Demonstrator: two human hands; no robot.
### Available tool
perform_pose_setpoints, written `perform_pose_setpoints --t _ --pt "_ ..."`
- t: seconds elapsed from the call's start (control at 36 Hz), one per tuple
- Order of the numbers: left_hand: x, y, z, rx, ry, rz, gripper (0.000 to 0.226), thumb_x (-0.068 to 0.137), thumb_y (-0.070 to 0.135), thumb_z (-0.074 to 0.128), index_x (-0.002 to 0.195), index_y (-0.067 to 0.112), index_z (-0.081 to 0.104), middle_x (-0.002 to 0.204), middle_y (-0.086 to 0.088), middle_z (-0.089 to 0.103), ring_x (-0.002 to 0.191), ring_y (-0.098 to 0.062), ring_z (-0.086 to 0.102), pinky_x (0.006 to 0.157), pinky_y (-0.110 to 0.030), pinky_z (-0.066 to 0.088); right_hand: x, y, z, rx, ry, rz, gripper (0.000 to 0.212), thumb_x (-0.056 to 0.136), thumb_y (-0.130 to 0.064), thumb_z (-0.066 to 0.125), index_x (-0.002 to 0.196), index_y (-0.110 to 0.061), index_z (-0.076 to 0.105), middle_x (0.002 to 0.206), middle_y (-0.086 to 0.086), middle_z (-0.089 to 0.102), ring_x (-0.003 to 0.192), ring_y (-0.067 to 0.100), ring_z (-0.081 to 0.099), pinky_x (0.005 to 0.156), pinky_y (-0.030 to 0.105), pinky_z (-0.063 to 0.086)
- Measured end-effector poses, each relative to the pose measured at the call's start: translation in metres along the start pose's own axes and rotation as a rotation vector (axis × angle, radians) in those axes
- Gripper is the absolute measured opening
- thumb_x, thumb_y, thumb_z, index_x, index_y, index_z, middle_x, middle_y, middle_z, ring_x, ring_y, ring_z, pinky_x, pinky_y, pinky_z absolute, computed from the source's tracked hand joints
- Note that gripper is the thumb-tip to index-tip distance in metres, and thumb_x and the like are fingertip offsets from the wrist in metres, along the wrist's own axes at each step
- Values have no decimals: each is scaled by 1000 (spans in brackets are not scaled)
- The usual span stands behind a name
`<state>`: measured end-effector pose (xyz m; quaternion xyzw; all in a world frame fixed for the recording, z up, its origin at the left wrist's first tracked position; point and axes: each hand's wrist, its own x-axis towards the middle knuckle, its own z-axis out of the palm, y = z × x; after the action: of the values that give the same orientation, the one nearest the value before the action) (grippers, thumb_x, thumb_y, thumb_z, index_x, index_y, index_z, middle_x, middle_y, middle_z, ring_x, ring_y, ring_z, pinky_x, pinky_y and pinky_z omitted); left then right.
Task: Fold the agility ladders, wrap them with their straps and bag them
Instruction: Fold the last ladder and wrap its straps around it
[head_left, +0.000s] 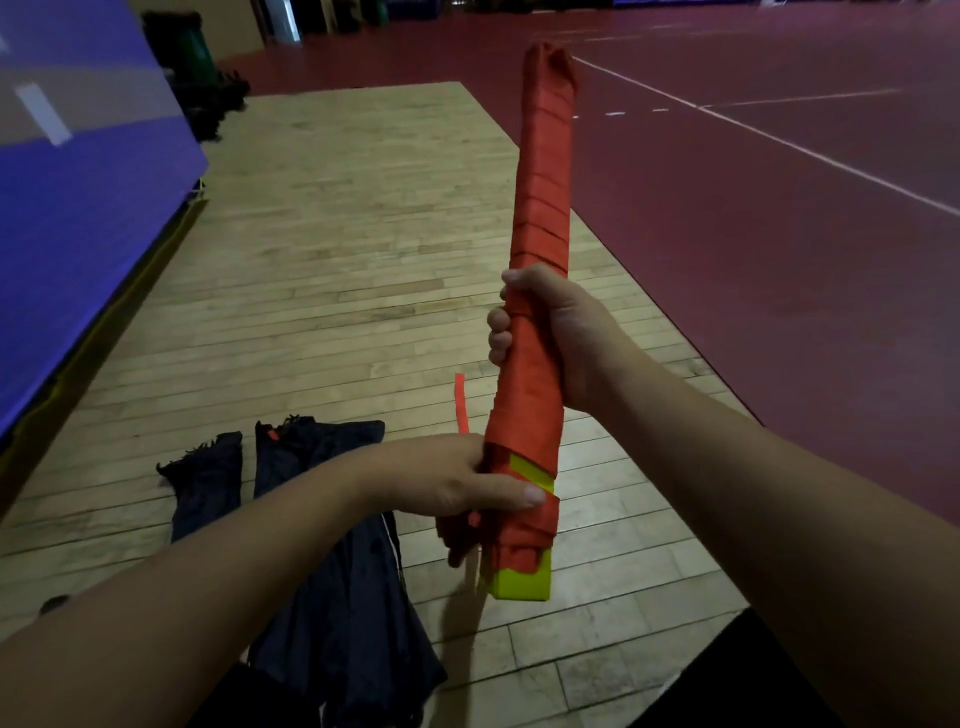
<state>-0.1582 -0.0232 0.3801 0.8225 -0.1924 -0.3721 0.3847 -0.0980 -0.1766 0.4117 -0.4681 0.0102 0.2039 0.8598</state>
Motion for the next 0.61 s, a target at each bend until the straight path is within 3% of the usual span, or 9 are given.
perform_pose_setpoints --t 0.08,0.22,0.31,0.39,0.47,0.56,0.61 --pt "4 -5 -1 38 45 -87 73 76 70 60 114 8 64 104 -18 73 91 -33 72 86 -39 58 4 2 -5 -49 73 -63 14 92 -15 63 89 -12 49 65 10 55 49 19 52 53 26 50" --pt "12 -5 5 250 214 -79 49 91 64 53 101 16 60 73 -2 67 51 -5 60 66 -30 55 8 0 -8 -180 202 -252 16 92 -9 64 97 -10 49 67 16 54 50 24 53 52 32 52" --pt "17 -4 8 463 306 -115 59 88 72 49 106 18 64 85 0 73 49 -2 59 64 -28 55 10 4 -12 -305 270 -352 17 91 -7 66 94 -8 50 68 18 55 50 25 56 53 35 54" --pt "20 -3 15 439 350 -137 58 82 77 53 108 26 59 89 7 71 51 -2 63 53 -21 52 14 12 -10 -428 356 -433 17 92 -10 68 94 -11 51 68 14 58 54 25 60 55 39 57" --pt "27 -8 22 523 428 -214 61 73 82 59 102 28 58 87 7 69 72 -9 67 66 -28 58 20 26 -6 -477 442 -474 18 93 -16 68 102 -13 53 76 10 60 62 22 63 59 35 58" --pt "30 -19 17 471 466 -199 48 79 72 63 99 29 60 88 7 69 78 -11 67 75 -36 61 19 29 -2 -414 411 -402 22 94 -19 67 108 -9 54 81 10 62 68 21 65 66 35 59" --pt "23 -19 7 301 389 -94 36 83 62 67 95 29 60 87 7 71 78 -11 69 74 -33 61 14 19 0 -213 297 -331 27 94 -20 66 112 -6 53 82 12 61 66 23 64 65 36 58"
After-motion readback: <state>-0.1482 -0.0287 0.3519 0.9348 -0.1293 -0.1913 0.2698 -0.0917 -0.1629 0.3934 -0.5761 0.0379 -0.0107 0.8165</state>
